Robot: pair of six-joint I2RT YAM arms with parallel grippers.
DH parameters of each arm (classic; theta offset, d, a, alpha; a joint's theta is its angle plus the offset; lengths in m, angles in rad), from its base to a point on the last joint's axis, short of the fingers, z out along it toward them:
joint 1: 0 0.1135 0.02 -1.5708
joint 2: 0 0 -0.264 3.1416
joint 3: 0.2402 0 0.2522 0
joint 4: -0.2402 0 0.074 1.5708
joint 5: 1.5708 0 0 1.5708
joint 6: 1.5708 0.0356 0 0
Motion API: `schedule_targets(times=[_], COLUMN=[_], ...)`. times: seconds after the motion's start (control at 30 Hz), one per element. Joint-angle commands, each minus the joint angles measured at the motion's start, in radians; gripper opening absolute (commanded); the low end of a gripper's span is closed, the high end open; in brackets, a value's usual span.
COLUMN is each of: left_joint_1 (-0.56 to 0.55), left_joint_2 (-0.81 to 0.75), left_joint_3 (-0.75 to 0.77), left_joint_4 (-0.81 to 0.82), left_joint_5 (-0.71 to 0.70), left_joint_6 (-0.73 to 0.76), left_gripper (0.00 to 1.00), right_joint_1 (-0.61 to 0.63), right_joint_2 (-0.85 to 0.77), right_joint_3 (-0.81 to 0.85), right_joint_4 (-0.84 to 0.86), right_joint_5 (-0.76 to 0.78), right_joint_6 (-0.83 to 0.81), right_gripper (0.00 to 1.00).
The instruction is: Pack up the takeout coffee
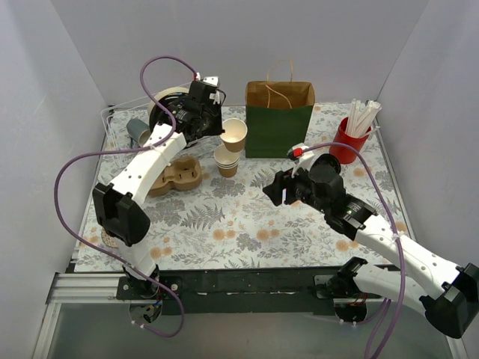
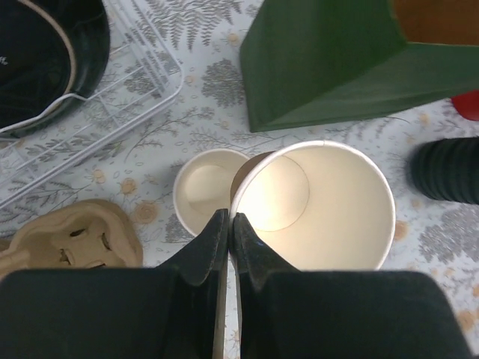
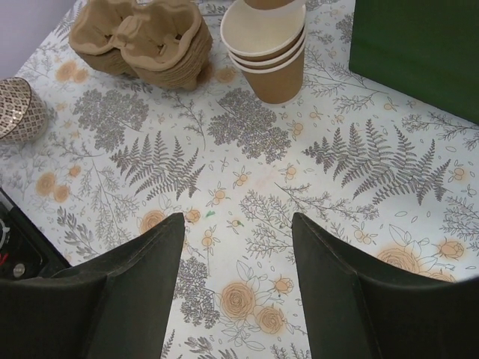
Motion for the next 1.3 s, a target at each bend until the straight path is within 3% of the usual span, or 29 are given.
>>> schedule_targets(times=[0.0, 0.1, 0.23, 0.4, 0.6, 0.87, 1.03, 1.27], left_joint_1=[0.0, -0.003, -0.038, -0.15, -0.241, -0.267, -0.276, -0.279], left_joint_2=[-0.166, -0.277, -0.413, -0.573, -0.568, -0.47, -0.452, -0.438], left_joint_3=[-0.057, -0.15, -0.382, -0.65, -0.86, -0.909, -0.922, -0.922], left_joint_4=[-0.004, 0.016, 0.048, 0.178, 0.294, 0.367, 0.424, 0.421], left_joint_5=[0.212, 0.286, 0.326, 0.282, 0.175, 0.032, 0.035, 0.038], left_joint_6=[0.007, 0.004, -0.016, -0.076, -0.124, -0.11, -0.098, -0.09], left_gripper=[0.0, 0.0, 0.0, 0.0, 0.0, 0.0, 0.0, 0.15], right_joint_1=[0.002, 0.002, 0.002, 0.001, 0.001, 0.002, 0.002, 0.002], right_joint_2=[-0.087, -0.147, -0.223, -0.292, -0.296, -0.247, -0.232, -0.207], right_joint_3=[0.05, 0.058, 0.067, 0.069, 0.064, 0.047, 0.023, -0.004], right_joint_4=[-0.014, -0.067, -0.138, -0.213, -0.23, -0.224, -0.204, -0.176], right_joint_5=[-0.001, 0.034, 0.089, 0.172, 0.244, 0.295, 0.329, 0.368], right_joint_6=[0.006, 0.003, -0.011, -0.015, -0.007, -0.008, -0.008, -0.015], right_gripper=[0.67, 0.67, 0.67, 0.67, 0.67, 0.66, 0.66, 0.66])
